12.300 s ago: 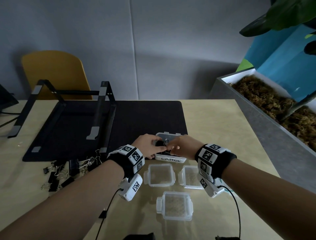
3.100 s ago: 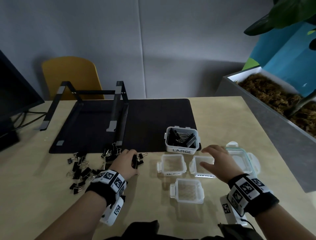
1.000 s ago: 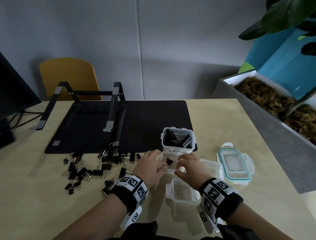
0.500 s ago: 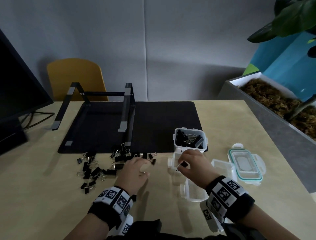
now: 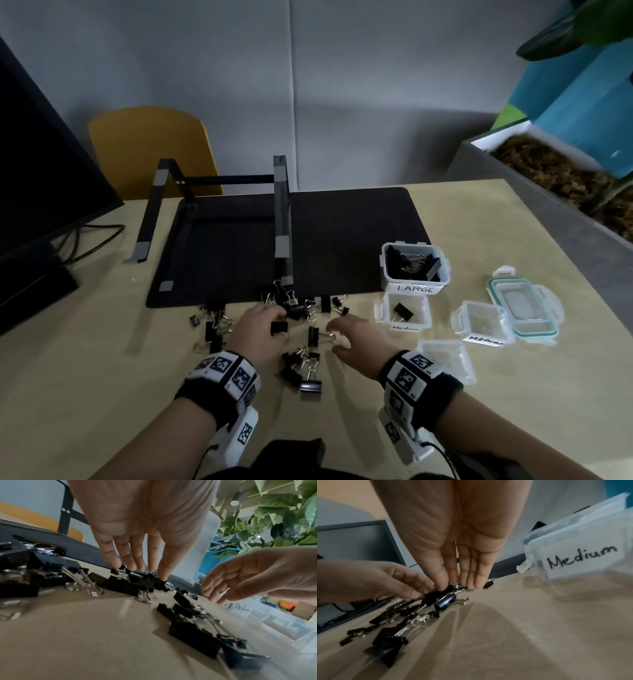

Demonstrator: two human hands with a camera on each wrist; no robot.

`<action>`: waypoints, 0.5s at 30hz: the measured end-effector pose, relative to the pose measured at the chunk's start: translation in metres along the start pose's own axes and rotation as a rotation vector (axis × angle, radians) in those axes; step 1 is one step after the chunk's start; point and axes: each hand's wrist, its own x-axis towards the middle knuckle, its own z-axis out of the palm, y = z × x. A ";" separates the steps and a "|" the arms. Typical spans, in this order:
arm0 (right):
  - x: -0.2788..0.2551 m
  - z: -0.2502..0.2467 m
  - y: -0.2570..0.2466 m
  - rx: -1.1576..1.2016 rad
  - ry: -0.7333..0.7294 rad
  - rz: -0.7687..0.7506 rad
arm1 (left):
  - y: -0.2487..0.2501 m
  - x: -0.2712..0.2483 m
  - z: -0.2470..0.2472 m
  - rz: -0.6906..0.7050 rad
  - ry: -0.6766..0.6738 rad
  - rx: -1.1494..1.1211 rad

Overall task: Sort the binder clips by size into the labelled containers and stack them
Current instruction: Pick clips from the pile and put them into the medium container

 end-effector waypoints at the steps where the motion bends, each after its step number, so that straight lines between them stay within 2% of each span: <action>1: 0.004 0.003 -0.002 -0.004 0.000 0.006 | 0.000 0.004 0.000 0.002 -0.002 0.017; 8: 0.020 0.017 -0.013 -0.042 0.020 -0.003 | 0.005 0.025 0.004 0.117 0.064 0.117; 15: 0.023 0.024 -0.021 -0.270 0.006 -0.029 | 0.009 0.037 0.011 0.151 0.037 0.326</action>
